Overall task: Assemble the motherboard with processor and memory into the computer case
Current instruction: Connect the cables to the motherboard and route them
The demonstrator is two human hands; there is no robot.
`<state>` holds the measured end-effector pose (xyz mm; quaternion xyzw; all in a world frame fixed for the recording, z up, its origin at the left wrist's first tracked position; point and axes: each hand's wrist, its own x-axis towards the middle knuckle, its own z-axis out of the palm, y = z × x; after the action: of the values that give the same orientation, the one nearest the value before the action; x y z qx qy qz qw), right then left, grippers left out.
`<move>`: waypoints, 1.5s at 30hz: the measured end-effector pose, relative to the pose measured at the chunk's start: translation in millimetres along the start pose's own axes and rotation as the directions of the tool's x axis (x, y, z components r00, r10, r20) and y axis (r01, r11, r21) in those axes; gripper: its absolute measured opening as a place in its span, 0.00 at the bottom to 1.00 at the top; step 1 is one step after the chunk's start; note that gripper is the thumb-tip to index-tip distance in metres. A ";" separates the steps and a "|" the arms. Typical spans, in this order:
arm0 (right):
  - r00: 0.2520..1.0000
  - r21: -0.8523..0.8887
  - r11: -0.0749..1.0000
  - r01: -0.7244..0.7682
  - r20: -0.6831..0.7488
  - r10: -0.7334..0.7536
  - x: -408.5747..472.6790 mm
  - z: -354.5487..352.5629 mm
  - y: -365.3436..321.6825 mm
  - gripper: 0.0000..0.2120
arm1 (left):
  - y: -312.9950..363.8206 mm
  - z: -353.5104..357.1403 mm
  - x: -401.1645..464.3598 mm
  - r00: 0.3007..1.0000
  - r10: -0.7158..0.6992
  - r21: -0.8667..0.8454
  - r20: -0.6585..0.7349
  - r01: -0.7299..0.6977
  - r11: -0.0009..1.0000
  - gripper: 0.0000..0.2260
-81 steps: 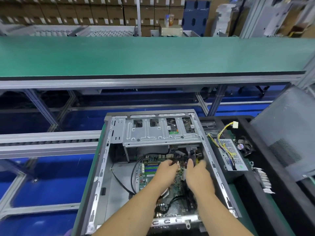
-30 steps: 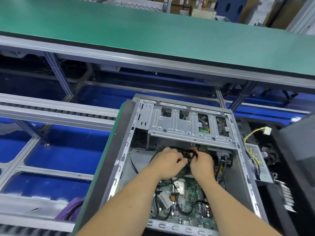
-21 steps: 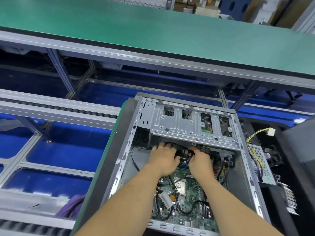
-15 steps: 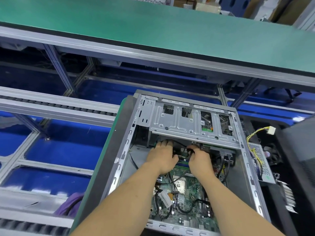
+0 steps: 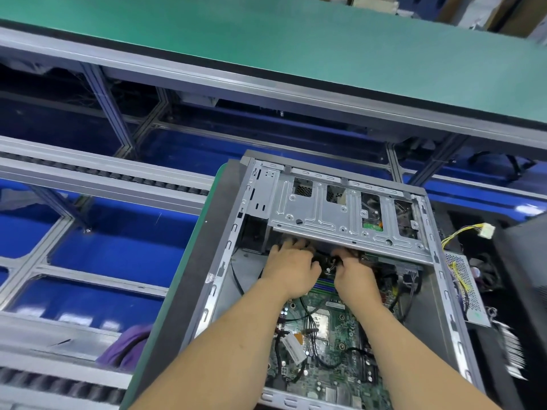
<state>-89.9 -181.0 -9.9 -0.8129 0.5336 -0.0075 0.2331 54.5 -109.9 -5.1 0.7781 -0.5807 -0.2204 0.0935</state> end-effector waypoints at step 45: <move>0.992 0.093 0.995 -0.028 -0.124 0.039 5.5 3.0 14.0 0.16 | 1.4 4.5 0.7 0.961 -0.134 0.020 0.243 0.133 0.991 0.29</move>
<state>-98.8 -189.2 -19.2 -0.7903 0.5599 -0.0792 0.2362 51.4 -110.5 -8.7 0.7826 -0.5345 -0.3191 0.0051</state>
